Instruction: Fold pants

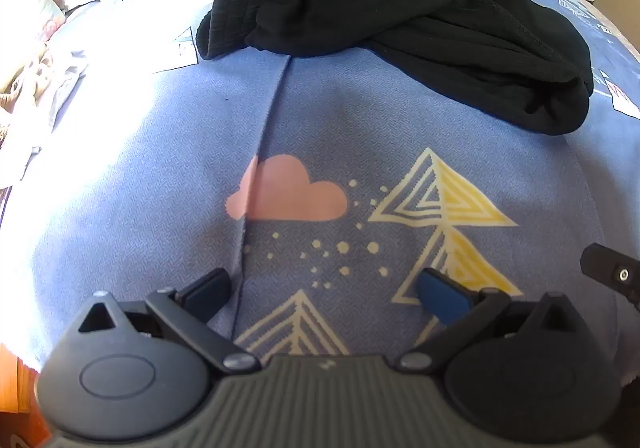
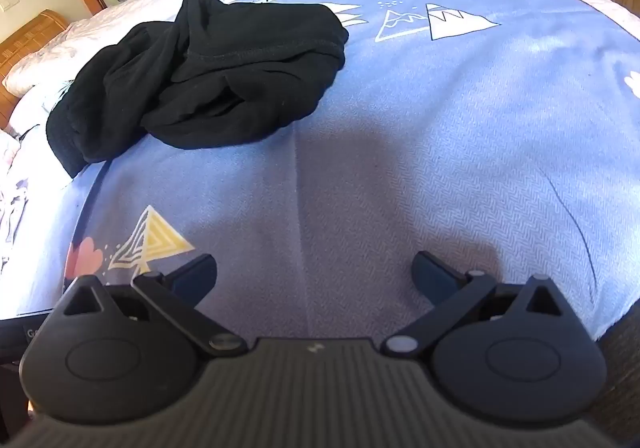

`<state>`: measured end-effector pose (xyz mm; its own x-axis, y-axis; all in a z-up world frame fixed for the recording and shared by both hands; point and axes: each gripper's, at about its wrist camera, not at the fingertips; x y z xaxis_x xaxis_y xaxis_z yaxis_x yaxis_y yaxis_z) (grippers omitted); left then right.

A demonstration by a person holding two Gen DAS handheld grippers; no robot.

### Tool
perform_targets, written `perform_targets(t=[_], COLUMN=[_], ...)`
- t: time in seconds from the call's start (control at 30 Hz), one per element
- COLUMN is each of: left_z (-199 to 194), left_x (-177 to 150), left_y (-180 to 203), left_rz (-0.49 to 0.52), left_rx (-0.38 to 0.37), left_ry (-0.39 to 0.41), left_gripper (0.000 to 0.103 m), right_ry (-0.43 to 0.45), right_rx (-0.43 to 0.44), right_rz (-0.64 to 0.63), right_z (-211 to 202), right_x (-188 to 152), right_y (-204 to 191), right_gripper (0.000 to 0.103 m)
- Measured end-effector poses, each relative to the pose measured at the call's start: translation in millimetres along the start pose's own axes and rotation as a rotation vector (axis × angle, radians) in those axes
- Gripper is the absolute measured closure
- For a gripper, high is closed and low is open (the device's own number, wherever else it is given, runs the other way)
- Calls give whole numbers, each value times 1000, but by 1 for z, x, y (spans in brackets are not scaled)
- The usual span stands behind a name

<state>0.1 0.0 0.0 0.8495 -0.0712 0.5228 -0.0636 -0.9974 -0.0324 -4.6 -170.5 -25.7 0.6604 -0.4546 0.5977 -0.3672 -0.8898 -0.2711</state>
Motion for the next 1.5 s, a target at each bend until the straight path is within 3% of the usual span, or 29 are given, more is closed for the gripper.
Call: perform_targets(t=[0.3, 0.37, 0.4, 0.47, 0.6, 0.73, 0.8, 0.83, 0.87, 0.9, 0.97, 1.0, 1.03, 1.07, 1.13, 1.27, 1.37, 1.43, 1.5], left_z=[-3, -16, -21, -31, -33, -8, 13, 27, 40, 51, 68, 72, 71, 67, 27, -84, -165, -194, -196], left_x=[0, 11, 19, 34, 97, 155, 181, 195, 203, 202, 207, 195, 195, 201, 206, 215, 202, 184, 166], left_y=[-7, -16, -22, -37, -67, -74, -71, -67, -62, -56, -49, -43, -42, -40, -58, -119, -154, -171, -180], left_rz=[33, 42, 49, 63, 48, 52, 59, 65, 70, 75, 48, 31, 22, 13, -44, -215, -272, -276, -274], left_rx=[-40, -44, -27, 20, 58, 52, 54, 61, 71, 69, 31, 27, 24, 16, -44, -207, -227, -215, -225], left_ry=[74, 119, 166, 262, 363, 394, 377, 367, 351, 331, 270, 259, 258, 265, 330, 519, 701, 740, 698], left_gripper=[0, 6, 7, 8, 11, 11, 11, 17, 29, 39, 77, 86, 94, 95, 96, 101, 101, 101, 101], right_ry=[2, 12, 29, 59, 88, 109, 111, 118, 122, 117, 75, 39, 9, -19, 11, 298, 482, 564, 539], right_rx=[18, 44, 54, 82, 186, 269, 303, 307, 303, 308, 337, 343, 344, 318, 314, 365, 380, 374, 409], right_rz=[-53, -63, -67, -81, 17, 86, 104, 107, 112, 119, 135, 140, 128, 102, 97, -10, -167, -288, -366], right_z=[-1, -3, -6, -10, -7, 6, 19, 27, 37, 45, 68, 84, 94, 104, 95, 0, -77, -116, -136], right_x=[2, 5, 8, 11, 36, 68, 81, 88, 94, 99, 109, 112, 111, 116, 135, 203, 225, 216, 196], right_y=[-1, 2, 4, 9, 29, 35, 34, 31, 27, 27, 23, 17, 12, 5, 2, -6, -13, -8, 7], right_gripper=[0, 0, 6, 45, 66, 62, 44, 30, 24, 24, 24, 27, 48, 90, 92, 92, 92, 92, 89])
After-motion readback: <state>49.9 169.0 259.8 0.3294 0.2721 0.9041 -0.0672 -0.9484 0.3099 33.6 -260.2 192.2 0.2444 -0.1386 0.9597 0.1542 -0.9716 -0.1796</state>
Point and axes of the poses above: each gripper's, at about its wrist camera, not at the fingertips, and z roughly the way its jaws point, y to its right, x to its top, and after that the axes turned 4 degrees about y, right-handed
